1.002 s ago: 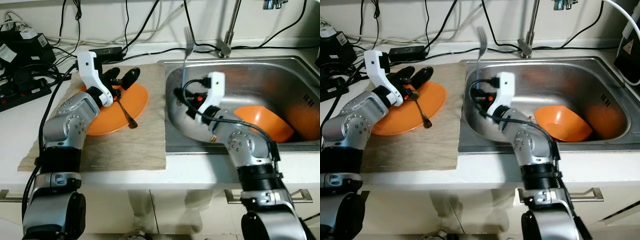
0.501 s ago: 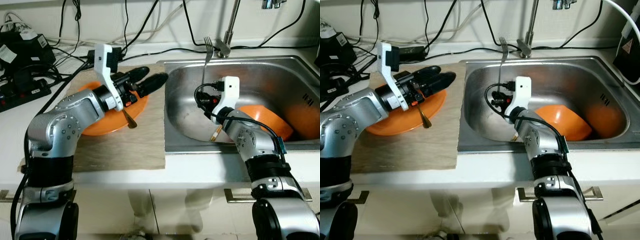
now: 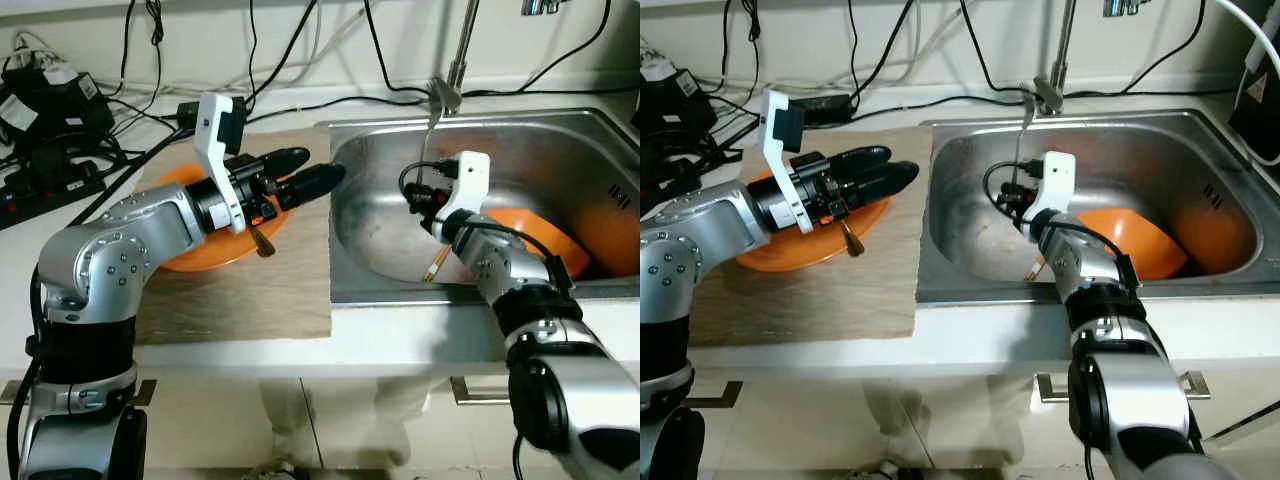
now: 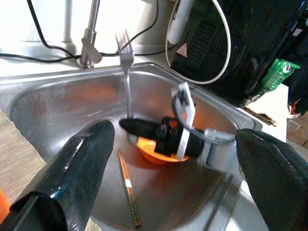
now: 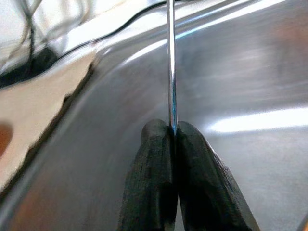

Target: Kitchen organization

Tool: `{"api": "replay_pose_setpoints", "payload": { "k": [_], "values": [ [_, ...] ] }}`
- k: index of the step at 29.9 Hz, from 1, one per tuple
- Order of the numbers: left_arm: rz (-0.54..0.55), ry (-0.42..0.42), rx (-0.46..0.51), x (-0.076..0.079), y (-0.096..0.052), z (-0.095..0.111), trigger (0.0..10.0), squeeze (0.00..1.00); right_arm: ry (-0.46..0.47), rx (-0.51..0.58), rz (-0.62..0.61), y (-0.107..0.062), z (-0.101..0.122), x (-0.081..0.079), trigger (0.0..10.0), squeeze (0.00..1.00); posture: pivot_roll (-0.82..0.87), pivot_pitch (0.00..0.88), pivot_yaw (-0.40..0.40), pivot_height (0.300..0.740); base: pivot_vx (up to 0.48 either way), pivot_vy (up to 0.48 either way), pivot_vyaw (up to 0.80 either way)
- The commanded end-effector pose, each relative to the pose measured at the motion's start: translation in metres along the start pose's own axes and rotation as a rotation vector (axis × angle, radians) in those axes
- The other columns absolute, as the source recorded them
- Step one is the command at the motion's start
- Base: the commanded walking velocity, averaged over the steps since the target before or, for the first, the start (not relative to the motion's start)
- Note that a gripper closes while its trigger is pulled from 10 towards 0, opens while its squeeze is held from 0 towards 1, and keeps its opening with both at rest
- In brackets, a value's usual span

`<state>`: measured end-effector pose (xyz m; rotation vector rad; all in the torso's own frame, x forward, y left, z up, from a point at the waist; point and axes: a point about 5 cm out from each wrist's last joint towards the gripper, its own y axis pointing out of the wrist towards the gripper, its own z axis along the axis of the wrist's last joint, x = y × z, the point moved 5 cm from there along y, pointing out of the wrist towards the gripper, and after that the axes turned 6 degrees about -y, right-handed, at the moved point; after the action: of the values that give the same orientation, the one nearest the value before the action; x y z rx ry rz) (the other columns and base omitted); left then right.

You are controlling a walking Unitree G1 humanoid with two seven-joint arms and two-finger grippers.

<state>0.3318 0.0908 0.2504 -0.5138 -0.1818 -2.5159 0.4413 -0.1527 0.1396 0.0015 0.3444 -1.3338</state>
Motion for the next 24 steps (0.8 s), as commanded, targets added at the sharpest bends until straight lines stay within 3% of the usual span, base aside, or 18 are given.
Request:
{"api": "replay_pose_setpoints", "payload": {
  "k": [1,7,13,19,24],
  "values": [
    [-0.001,0.013,-0.008,0.002,-0.002,0.003,10.0,0.00,0.098,0.001,-0.071,0.002,0.001,0.007,0.0,0.00,-0.02,0.000,0.121,0.740,0.000,0.000,0.00],
    [0.015,0.010,-0.024,0.001,-0.006,0.001,10.0,0.00,0.280,-0.007,-0.177,0.009,0.008,0.004,0.0,0.00,-0.02,0.000,0.122,0.740,0.000,0.000,0.00],
    [0.030,0.001,-0.030,-0.002,-0.007,0.001,10.0,0.00,0.432,-0.013,-0.213,0.016,0.016,-0.014,0.0,0.00,-0.02,0.000,0.118,0.740,0.000,0.000,0.00],
    [0.036,-0.001,-0.039,-0.004,-0.006,0.002,10.0,0.00,0.460,-0.061,-0.257,0.019,0.009,-0.024,0.0,0.00,-0.02,0.000,0.118,0.740,0.000,0.000,0.00],
    [0.042,-0.005,-0.043,-0.005,-0.006,0.002,10.0,0.00,0.496,-0.091,-0.346,0.016,-0.002,-0.015,0.0,0.00,-0.02,0.000,0.116,0.740,0.000,0.000,0.00]
  ]
}}
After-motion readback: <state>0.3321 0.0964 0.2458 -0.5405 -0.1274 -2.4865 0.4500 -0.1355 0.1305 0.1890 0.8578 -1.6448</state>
